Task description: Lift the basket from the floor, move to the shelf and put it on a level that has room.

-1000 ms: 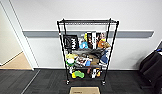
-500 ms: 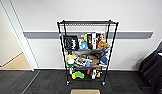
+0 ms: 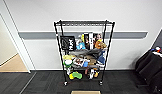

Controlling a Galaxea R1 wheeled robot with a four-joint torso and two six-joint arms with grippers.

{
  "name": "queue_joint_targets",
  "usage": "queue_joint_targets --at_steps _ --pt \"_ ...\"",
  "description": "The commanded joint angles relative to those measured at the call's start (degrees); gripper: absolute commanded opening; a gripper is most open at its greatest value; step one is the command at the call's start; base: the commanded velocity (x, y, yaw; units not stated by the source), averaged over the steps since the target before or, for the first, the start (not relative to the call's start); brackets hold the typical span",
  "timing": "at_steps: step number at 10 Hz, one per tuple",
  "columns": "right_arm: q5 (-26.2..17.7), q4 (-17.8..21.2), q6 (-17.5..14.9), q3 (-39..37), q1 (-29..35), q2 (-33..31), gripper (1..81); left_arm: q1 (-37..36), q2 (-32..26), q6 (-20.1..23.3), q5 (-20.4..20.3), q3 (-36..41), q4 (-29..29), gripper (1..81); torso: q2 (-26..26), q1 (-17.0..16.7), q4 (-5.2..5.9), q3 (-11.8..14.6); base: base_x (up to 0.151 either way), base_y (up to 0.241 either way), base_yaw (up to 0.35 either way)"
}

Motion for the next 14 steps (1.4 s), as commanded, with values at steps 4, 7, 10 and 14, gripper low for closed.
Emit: queue_joint_targets --at_steps 4,7,10,14 --pt "-2.6 -2.5 -0.2 4.2 6.0 -0.5 1.0 -5.5 -1.7 0.0 0.6 3.9 0.4 1.0 0.0 0.0 0.00 4.3 0.000 0.000 0.000" --pt "-2.6 -2.5 -0.2 4.1 5.9 -0.5 1.0 -5.5 -1.7 0.0 0.6 3.7 0.3 1.0 0.0 0.0 0.00 4.8 0.000 0.000 0.000" --pt "-2.6 -2.8 -0.2 3.9 5.1 -0.3 1.0 -5.0 -1.8 0.0 0.1 3.8 0.3 1.0 -0.1 -0.1 0.00 5.7 0.000 0.000 0.000" --pt "-2.5 -3.6 -0.2 4.2 4.4 -0.2 1.0 -4.6 -2.0 0.0 -0.7 4.2 0.4 1.0 -0.1 -0.1 0.00 5.7 0.000 0.000 0.000"
